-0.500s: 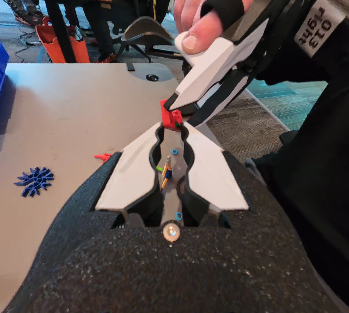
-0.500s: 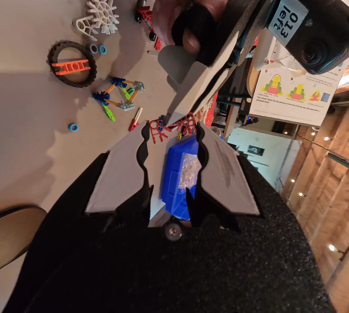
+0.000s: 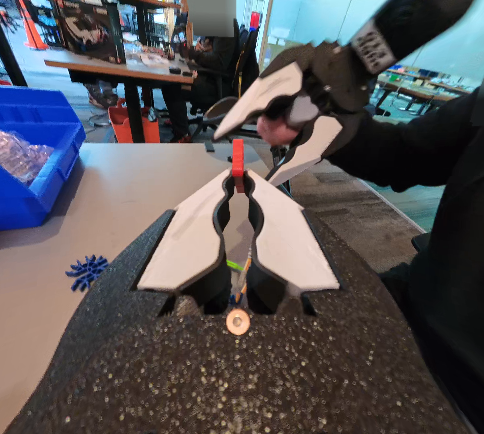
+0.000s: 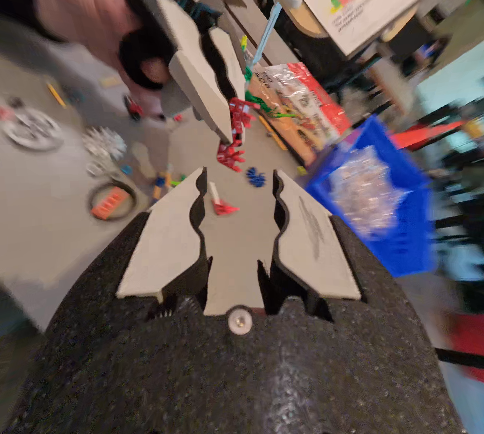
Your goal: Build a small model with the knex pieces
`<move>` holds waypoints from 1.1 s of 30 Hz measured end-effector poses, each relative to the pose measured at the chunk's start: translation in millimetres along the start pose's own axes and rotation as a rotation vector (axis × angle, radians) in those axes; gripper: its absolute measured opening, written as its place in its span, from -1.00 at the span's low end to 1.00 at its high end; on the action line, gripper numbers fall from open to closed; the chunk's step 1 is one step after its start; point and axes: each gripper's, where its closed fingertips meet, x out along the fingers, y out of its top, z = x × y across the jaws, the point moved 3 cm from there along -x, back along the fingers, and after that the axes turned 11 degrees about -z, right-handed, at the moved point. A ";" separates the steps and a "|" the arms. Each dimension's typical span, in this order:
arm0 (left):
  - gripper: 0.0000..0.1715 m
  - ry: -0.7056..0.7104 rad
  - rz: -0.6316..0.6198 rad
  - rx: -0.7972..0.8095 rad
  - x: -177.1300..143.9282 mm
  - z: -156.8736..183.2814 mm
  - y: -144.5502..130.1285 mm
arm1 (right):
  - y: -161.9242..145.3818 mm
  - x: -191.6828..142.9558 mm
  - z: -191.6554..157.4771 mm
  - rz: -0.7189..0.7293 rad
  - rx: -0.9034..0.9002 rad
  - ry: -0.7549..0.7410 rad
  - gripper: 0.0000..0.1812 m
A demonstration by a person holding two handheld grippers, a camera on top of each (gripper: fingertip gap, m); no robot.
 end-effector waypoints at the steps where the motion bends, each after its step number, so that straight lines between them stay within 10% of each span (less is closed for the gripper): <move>1: -0.96 0.015 0.020 0.014 -1.5 -1.1 2.5 | -0.7 0.4 -2.9 0.044 0.125 0.084 -0.49; 11: -0.96 -0.025 0.048 0.053 3.1 5.4 1.0 | 1.0 3.2 -3.4 0.236 0.469 0.342 -0.89; 25: -0.65 -0.007 -0.591 0.223 -11.2 1.0 -77.6 | -86.6 46.0 -22.9 -0.341 0.173 0.411 -0.95; 33: -0.78 0.025 -0.735 0.313 2.2 -1.2 -109.7 | -96.4 57.6 -37.3 -0.520 0.005 0.510 -0.94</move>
